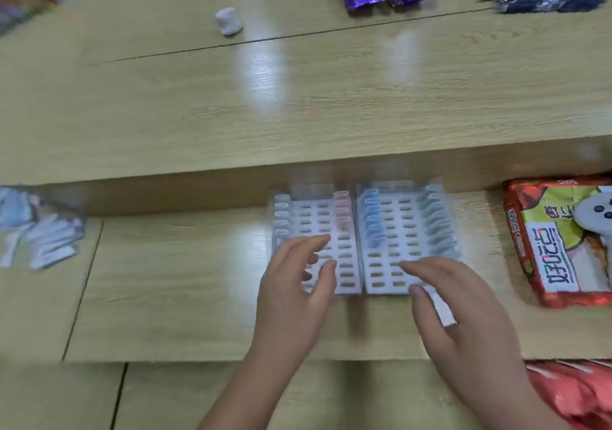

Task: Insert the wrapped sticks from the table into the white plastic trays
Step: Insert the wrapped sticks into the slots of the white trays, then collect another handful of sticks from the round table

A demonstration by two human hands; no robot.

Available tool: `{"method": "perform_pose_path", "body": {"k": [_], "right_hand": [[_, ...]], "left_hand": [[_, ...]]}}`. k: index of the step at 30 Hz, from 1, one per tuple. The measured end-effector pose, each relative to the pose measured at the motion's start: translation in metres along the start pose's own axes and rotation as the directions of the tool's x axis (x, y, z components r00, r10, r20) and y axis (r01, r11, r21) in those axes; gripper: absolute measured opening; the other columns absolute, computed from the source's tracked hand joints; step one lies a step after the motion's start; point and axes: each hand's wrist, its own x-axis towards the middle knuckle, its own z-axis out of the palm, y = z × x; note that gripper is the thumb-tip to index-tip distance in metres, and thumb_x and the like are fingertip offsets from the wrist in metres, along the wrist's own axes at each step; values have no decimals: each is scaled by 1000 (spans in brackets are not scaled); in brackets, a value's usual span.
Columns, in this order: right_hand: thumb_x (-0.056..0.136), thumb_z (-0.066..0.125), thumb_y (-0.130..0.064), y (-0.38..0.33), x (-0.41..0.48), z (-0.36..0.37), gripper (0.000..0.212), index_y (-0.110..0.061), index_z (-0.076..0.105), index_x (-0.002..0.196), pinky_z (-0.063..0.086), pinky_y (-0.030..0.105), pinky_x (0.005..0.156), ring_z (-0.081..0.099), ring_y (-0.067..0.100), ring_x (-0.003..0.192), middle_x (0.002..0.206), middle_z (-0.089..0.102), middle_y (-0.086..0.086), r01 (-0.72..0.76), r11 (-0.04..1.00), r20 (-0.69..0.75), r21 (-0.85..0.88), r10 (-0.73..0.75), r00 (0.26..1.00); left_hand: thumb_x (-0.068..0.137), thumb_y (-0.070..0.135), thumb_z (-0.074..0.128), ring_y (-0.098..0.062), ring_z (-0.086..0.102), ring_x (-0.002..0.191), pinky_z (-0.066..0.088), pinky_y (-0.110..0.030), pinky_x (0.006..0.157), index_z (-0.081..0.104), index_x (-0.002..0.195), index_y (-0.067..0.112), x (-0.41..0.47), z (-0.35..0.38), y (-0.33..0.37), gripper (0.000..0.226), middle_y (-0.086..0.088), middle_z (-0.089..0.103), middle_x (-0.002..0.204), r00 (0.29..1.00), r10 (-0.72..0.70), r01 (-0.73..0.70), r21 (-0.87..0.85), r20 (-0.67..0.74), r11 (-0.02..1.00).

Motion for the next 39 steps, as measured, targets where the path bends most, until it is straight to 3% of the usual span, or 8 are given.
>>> {"method": "perform_pose_path", "body": {"k": [3, 6, 11, 17, 25, 30, 36, 39], "right_hand": [[94, 62, -14, -51, -9, 18, 25, -33, 70, 108, 45, 16, 82, 60, 1, 108, 110, 63, -22, -85, 971, 164, 222, 48, 985], [91, 64, -6, -103, -27, 35, 33, -37, 67, 103, 43, 6, 85, 62, -1, 103, 107, 65, -23, -173, 903, 306, 393, 49, 951], [90, 66, -6, -169, -69, 66, 33, -38, 66, 97, 46, 8, 82, 66, 3, 97, 102, 68, -18, -266, 818, 473, 510, -8, 881], [92, 65, -10, -256, -131, 106, 26, -36, 65, 98, 44, 3, 77, 64, -4, 95, 100, 69, -17, -291, 810, 620, 508, -109, 777], [91, 65, -6, -376, -241, 184, 26, -31, 66, 100, 46, 7, 78, 66, 2, 94, 102, 69, -10, -280, 817, 669, 504, -164, 725], [90, 64, -4, -431, -286, 229, 25, -25, 67, 101, 48, 13, 79, 68, 6, 92, 99, 71, -12, -342, 793, 705, 505, -151, 693], [91, 64, -13, -472, -299, 276, 24, -30, 64, 108, 53, 28, 81, 64, 0, 102, 108, 67, -21, -363, 808, 730, 464, -117, 673], [92, 65, -16, -487, -291, 306, 26, -31, 61, 113, 51, 24, 86, 60, -4, 107, 114, 64, -21, -324, 832, 702, 449, -105, 704]], "left_hand": [[87, 21, 64, -6, 64, 97, 48, -15, 72, 65, 110, 42, -38, -43, 5, 31, 21, 62, 109, 988, -149, 145, -62, -51, 987], [85, 31, 62, -7, 64, 96, 49, -13, 71, 64, 108, 47, -91, -94, 4, 28, 23, 62, 109, 946, -294, 284, -93, -136, 954], [83, 42, 59, -1, 64, 94, 44, -6, 71, 64, 105, 53, -178, -181, -9, 25, 24, 64, 105, 843, -443, 430, -111, -306, 896], [90, 12, 68, -1, 64, 90, 45, -7, 70, 69, 100, 43, -268, -271, -37, 32, 17, 69, 100, 660, -570, 504, -275, -489, 819], [89, 7, 70, -5, 66, 90, 48, -13, 78, 69, 100, 43, -385, -394, -96, 38, 11, 71, 100, 639, -590, 492, -327, -494, 807], [80, 29, 68, -3, 66, 95, 53, -26, 84, 66, 102, 54, -449, -464, -125, 33, 22, 69, 102, 575, -595, 536, -292, -561, 792], [86, 8, 72, -2, 63, 102, 52, -32, 90, 64, 108, 43, -460, -525, -158, 42, 22, 65, 105, 562, -602, 550, -287, -568, 784], [86, 9, 72, -4, 60, 110, 51, -35, 92, 60, 119, 38, -440, -558, -180, 45, 16, 62, 112, 598, -584, 536, -268, -549, 800]]}}
